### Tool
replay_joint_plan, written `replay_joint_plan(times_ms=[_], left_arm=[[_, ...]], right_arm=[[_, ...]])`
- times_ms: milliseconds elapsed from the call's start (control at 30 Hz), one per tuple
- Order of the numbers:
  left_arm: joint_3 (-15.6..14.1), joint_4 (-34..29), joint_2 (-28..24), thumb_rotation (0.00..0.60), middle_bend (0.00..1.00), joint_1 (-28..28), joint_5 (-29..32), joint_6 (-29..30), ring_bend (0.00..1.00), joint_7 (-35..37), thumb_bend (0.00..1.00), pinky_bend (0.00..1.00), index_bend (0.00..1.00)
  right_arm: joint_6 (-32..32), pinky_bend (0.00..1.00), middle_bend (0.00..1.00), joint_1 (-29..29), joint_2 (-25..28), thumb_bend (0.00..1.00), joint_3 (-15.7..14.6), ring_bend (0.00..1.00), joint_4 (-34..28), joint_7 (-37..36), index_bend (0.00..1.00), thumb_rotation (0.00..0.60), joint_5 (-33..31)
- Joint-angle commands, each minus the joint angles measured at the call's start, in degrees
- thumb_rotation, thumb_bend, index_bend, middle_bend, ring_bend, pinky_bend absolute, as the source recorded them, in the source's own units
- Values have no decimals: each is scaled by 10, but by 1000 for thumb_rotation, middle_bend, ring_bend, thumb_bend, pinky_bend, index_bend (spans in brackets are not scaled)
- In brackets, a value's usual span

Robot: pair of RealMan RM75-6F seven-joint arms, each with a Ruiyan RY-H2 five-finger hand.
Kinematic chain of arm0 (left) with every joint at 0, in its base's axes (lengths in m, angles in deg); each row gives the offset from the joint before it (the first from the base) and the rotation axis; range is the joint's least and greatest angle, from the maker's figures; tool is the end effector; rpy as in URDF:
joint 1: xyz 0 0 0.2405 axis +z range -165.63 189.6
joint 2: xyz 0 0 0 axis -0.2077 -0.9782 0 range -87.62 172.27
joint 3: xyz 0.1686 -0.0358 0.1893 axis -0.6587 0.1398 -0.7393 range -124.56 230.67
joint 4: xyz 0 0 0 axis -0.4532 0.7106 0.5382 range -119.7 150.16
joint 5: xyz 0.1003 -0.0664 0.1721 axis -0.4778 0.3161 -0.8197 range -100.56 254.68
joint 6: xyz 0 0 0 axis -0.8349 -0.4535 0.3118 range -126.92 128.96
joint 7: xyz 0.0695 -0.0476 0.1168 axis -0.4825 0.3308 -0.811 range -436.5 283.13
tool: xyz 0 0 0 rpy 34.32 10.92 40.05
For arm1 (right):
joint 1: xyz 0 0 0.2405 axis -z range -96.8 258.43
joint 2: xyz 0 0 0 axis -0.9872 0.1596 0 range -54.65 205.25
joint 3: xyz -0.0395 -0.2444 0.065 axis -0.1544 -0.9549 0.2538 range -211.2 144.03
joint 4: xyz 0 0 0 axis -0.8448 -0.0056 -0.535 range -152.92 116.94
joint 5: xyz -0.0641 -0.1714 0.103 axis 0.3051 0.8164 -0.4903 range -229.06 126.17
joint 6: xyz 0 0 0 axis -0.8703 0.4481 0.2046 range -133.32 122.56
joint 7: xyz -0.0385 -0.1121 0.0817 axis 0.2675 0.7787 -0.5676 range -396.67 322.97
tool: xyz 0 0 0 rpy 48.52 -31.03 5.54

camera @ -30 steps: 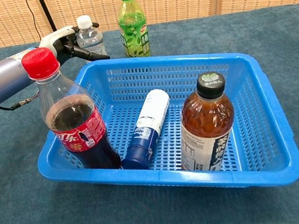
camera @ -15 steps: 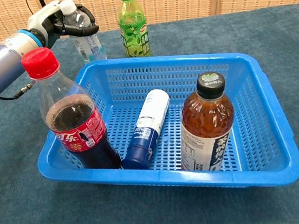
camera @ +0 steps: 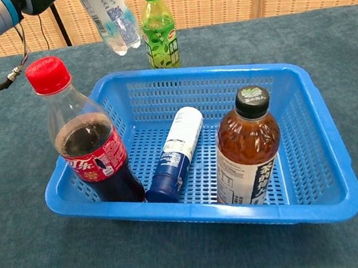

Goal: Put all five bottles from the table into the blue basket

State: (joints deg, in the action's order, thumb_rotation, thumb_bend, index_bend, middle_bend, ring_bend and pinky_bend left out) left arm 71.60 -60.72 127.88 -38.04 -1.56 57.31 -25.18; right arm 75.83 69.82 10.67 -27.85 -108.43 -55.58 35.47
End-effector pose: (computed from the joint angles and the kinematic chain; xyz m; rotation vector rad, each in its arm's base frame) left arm -0.0824 0.4080 0.0444 -1.5136 -1.6795 -1.8349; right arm -0.2920 -0.2244 0.1570 1.3612 -1.0858 1.2106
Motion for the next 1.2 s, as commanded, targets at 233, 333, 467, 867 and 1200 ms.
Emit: replay_joint_plan(times_ms=[233, 333, 467, 867, 1200], left_arm=[[-59, -185, -87, 600, 507, -13, -59, -73, 415, -110, 355, 495, 601], [-82, -185, -88, 600, 62, -34, -75, -120, 45, -126, 191, 117, 118], [-84, -166, -71, 600, 0, -46, -60, -136, 0, -161, 50, 0, 0], [-1, -85, -30, 600, 0, -11, 45, -19, 0, -180, 25, 0, 0], [18, 86, 23, 600, 0, -38, 108, -102, 0, -126, 25, 0, 0]], right_arm=[[0, 64, 0, 1, 3, 0, 1, 0, 1, -5, 0, 600, -4], [-1, 64, 0, 1, 4, 0, 2, 0, 2, -7, 0, 600, -6], [-4, 64, 0, 2, 5, 0, 2, 0, 7, -9, 0, 600, -10], [-11, 64, 0, -1, 2, 0, 4, 0, 11, -8, 0, 600, -17], [-24, 64, 0, -8, -4, 0, 5, 0, 19, -2, 0, 600, -21]])
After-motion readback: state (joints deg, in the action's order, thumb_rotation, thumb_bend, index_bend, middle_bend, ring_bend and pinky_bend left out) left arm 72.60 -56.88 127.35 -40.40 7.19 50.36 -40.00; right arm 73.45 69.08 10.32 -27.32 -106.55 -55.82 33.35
